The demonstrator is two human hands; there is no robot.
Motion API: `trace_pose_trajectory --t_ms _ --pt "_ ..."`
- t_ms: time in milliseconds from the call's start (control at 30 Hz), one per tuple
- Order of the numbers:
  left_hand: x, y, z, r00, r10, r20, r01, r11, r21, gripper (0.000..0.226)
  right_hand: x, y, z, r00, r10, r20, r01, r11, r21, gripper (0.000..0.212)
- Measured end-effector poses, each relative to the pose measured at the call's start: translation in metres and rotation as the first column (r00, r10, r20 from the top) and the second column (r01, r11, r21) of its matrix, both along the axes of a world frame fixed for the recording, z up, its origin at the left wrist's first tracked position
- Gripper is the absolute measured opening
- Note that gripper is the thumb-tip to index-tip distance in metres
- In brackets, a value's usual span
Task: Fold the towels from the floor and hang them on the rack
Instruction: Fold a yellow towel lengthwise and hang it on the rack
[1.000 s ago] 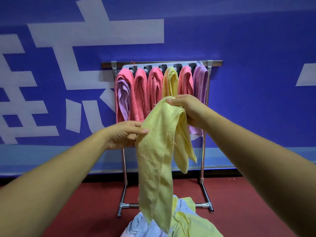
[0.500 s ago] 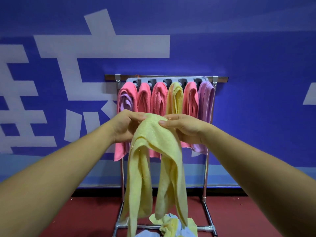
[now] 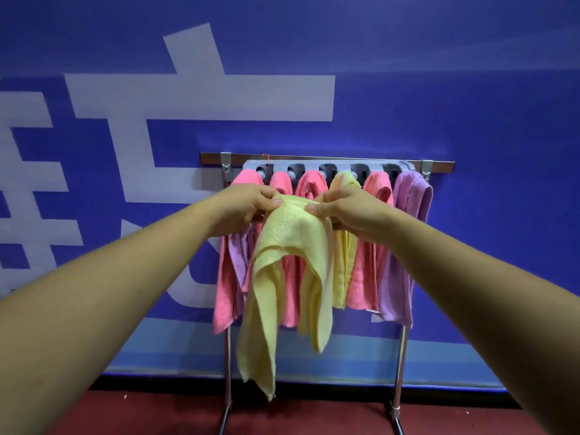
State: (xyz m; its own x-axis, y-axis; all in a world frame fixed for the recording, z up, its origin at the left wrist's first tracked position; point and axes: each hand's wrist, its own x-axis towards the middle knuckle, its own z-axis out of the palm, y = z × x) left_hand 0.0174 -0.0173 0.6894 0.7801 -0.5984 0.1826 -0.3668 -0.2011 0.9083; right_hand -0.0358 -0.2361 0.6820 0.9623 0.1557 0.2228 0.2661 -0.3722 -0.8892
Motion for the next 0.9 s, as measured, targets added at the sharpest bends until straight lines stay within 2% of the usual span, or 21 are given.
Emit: trace_pose_trajectory --t_ms 100,167,233,300,400,467,533,567,600,633,667,733,767,833,900 --pt "0.028 -0.005 0.020 0.989 0.053 0.136 -0.060 0.997 0.048 0.018 0.030 0.001 0.016 0.990 -0.099 0.102 0.107 0.991 -0.078 0.025" --pt "0.050 -0.004 0.034 0.968 0.076 0.238 -0.106 0.988 0.116 0.014 0.047 0.002 0.029 0.971 -0.165 0.173 0.190 0.972 -0.140 0.021" --pt "0.072 -0.002 0.046 0.944 0.071 0.322 -0.145 0.966 0.212 0.020 0.064 0.003 0.042 0.950 -0.225 0.217 0.269 0.942 -0.201 0.018" --pt "0.093 -0.001 0.052 0.920 0.061 0.387 -0.199 0.924 0.327 0.022 0.083 0.003 0.052 0.945 -0.248 0.212 0.300 0.915 -0.268 0.019" --pt "0.122 -0.006 0.056 0.886 0.038 0.462 -0.281 0.836 0.471 0.019 0.115 0.006 0.059 0.938 -0.309 0.160 0.348 0.843 -0.410 0.034" --pt "0.136 -0.013 0.058 0.854 0.064 0.516 -0.314 0.855 0.413 0.019 0.132 0.010 0.064 0.917 -0.366 0.159 0.397 0.808 -0.435 0.031" --pt "0.150 -0.019 0.058 0.855 0.141 0.499 -0.288 0.929 0.232 0.020 0.153 0.012 0.068 0.894 -0.413 0.173 0.448 0.837 -0.314 0.021" --pt "0.156 -0.021 0.056 0.840 0.169 0.515 -0.300 0.937 0.181 0.019 0.163 0.012 0.067 0.876 -0.442 0.193 0.479 0.845 -0.239 0.020" --pt "0.165 -0.023 0.052 0.802 0.179 0.569 -0.341 0.920 0.192 0.017 0.172 0.013 0.064 0.855 -0.463 0.234 0.511 0.831 -0.220 0.021" --pt "0.173 -0.024 0.046 0.723 0.142 0.676 -0.422 0.866 0.269 0.013 0.179 0.014 0.059 0.832 -0.468 0.297 0.545 0.790 -0.282 0.021" --pt "0.177 -0.026 0.039 0.637 0.073 0.767 -0.513 0.783 0.352 0.010 0.184 0.017 0.053 0.816 -0.448 0.365 0.570 0.728 -0.380 0.024" --pt "0.184 -0.029 0.030 0.497 -0.017 0.868 -0.653 0.651 0.387 0.011 0.186 0.023 0.042 0.790 -0.360 0.496 0.605 0.589 -0.536 0.016" --pt "0.184 -0.027 0.028 0.458 -0.023 0.888 -0.680 0.634 0.367 0.013 0.186 0.026 0.039 0.770 -0.320 0.552 0.628 0.530 -0.569 0.013" --pt "0.178 -0.022 0.028 0.394 0.011 0.919 -0.680 0.677 0.283 0.018 0.183 0.030 0.036 0.715 -0.291 0.636 0.688 0.451 -0.568 0.022" --pt "0.167 -0.015 0.025 0.397 0.014 0.918 -0.609 0.752 0.252 0.018 0.182 0.031 0.031 0.676 -0.297 0.674 0.721 0.454 -0.523 0.031"
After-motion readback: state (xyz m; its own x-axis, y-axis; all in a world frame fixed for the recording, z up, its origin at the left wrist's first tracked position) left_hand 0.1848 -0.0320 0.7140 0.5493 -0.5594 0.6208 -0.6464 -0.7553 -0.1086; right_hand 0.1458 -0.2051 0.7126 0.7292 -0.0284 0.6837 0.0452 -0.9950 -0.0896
